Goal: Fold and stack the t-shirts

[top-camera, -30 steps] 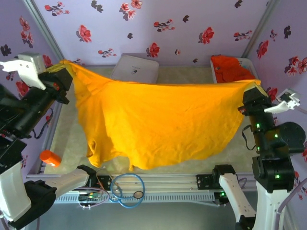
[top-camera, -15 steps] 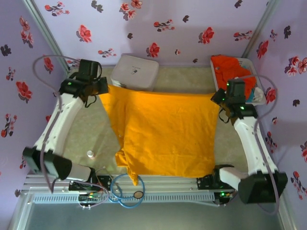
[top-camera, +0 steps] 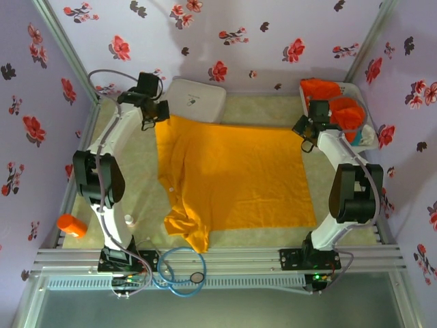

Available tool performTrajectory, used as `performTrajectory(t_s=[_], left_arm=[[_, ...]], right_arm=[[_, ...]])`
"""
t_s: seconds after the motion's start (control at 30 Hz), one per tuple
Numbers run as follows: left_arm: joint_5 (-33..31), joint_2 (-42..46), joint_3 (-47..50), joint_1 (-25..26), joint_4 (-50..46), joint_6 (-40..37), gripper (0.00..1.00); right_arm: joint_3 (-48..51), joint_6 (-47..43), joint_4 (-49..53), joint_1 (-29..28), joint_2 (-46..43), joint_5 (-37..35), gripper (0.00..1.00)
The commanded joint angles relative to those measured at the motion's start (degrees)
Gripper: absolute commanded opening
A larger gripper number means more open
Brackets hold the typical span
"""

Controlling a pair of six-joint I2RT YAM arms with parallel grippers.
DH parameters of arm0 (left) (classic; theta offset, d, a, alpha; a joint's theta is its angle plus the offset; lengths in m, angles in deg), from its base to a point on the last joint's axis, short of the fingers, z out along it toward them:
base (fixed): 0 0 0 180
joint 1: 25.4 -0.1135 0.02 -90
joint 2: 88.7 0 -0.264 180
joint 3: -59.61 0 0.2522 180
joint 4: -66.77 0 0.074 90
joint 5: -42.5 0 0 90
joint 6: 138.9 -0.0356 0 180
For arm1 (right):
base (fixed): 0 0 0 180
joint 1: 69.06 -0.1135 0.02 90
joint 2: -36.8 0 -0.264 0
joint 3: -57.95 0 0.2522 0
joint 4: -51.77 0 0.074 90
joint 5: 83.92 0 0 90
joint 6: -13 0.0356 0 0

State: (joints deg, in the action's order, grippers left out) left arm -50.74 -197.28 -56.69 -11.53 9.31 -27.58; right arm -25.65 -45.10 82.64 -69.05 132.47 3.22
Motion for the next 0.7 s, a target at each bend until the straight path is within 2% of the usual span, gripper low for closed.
performTrajectory(t_s=[0.0,0.37,0.67], left_arm=[[0.26,3.01,-0.05,-0.37,-1.74,0.62,0.0],[0.17,10.92,15.0,1.9,-0.41,4.42,0.0],[1.38,15.76,22.2,4.98,-2.45,10.04,0.0]], right_arm=[[-0.32,-0.5,-0.57,0.77,-0.78,-1.28,0.0],[8.09,-0.48,0.44,0.96,-4.5,-0.18,0.0],[12.05,-0.62,3.71,0.96,-5.24,-0.28,0.0]])
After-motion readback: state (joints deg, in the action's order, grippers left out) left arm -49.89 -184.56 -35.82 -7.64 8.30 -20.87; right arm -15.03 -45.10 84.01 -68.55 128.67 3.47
